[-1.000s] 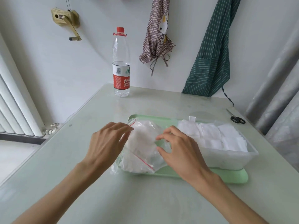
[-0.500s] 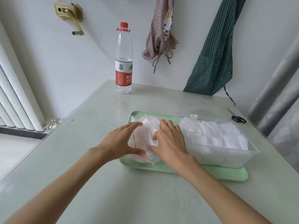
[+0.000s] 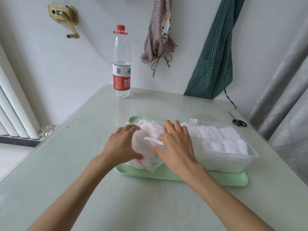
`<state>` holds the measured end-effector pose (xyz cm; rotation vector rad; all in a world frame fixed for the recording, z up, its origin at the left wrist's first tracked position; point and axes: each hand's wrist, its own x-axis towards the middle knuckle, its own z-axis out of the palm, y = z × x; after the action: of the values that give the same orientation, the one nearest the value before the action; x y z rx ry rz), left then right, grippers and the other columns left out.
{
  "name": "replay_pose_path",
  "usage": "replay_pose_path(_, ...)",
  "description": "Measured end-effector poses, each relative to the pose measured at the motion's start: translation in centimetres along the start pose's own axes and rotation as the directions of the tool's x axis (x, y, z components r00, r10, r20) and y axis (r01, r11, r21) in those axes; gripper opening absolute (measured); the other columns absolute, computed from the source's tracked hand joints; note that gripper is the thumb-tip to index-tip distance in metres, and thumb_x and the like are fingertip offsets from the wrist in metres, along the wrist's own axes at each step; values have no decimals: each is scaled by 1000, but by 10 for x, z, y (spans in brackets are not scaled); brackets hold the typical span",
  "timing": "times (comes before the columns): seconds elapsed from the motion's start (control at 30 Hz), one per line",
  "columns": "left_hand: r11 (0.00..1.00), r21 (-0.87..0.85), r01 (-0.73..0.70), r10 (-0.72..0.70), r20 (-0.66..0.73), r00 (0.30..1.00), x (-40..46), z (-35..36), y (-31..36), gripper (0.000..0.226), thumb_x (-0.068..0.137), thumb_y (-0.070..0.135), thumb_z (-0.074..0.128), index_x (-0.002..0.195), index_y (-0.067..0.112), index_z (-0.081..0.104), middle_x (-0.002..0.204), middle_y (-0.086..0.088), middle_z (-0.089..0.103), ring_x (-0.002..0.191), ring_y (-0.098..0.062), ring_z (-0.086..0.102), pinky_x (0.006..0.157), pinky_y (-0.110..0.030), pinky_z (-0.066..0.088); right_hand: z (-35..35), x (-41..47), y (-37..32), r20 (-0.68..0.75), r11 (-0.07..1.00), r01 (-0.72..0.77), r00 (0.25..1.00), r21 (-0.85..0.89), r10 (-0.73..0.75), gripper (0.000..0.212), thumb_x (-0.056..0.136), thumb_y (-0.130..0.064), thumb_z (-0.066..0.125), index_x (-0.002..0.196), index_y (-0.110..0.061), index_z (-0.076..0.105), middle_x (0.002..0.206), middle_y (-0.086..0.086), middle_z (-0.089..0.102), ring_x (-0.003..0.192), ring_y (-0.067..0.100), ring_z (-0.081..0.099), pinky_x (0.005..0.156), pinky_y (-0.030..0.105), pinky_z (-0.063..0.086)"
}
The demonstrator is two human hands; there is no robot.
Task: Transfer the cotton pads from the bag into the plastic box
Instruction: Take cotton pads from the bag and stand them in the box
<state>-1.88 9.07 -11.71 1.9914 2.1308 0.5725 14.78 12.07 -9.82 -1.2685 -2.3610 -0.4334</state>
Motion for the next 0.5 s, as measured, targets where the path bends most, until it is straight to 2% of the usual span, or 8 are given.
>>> replay_pose_path(0.07,1000,-10,11,-11,1,1000,-2,0,1,96,61,45,82,143,30,32,147,15,31,131,-16,33,101,-30,32,3,6,-7,104,997,26,994,-77,-18,36,39,-44,87,44,-21,60,75,-1,53,72,23,48,64,33,21)
replay_pose_path(0.13,1000,1,11,-11,5,1000,-2,-2,2,97,61,46,81,143,30,32,147,15,31,132,-15,32,101,-30,31,9,11,-15,169,991,49,985,-125,-27,37,23,-29,88,37,-21,56,73,-1,54,70,23,48,61,33,17)
replay_pose_path(0.2,1000,17,19,-19,9,1000,-3,-4,2,97,62,48,80,143,30,31,148,15,30,132,-15,32,101,-29,30,13,14,-15,123,988,84,990,-129,-68,34,22,-14,83,35,-20,53,73,0,55,70,23,49,61,32,18)
replay_pose_path(0.27,999,35,40,-40,10,999,-3,-7,1,97,61,51,79,143,31,31,148,15,30,133,-14,31,101,-29,29,10,13,-11,28,993,105,994,-53,-104,25,34,-15,82,44,-19,59,82,0,58,77,24,51,65,31,28)
replay_pose_path(0.33,998,40,51,-52,19,998,-2,-9,0,97,61,52,79,143,30,31,147,14,31,133,-15,32,101,-30,29,4,10,-1,-76,988,98,993,116,-89,11,54,-19,78,61,-17,69,98,1,58,90,21,48,72,32,40)
replay_pose_path(0.4,999,23,47,-48,33,998,0,-12,2,96,62,48,81,142,28,32,147,12,32,133,-16,32,102,-30,29,-11,6,6,-111,944,41,994,328,-5,7,71,-21,72,72,-14,69,106,1,53,93,15,39,77,31,39)
replay_pose_path(0.43,999,-16,52,-52,41,998,1,-13,3,95,63,44,82,142,27,33,147,10,33,132,-17,33,102,-31,30,-20,5,9,-76,888,-25,995,458,67,10,77,-24,70,73,-15,66,106,0,52,91,13,38,78,27,37)
replay_pose_path(0.5,982,-177,67,-58,53,997,4,-18,6,92,63,34,85,141,24,36,143,6,39,131,-18,35,102,-29,32,-34,6,16,115,665,-237,968,708,223,18,82,-27,70,73,-19,57,98,-1,55,84,12,48,70,20,38)
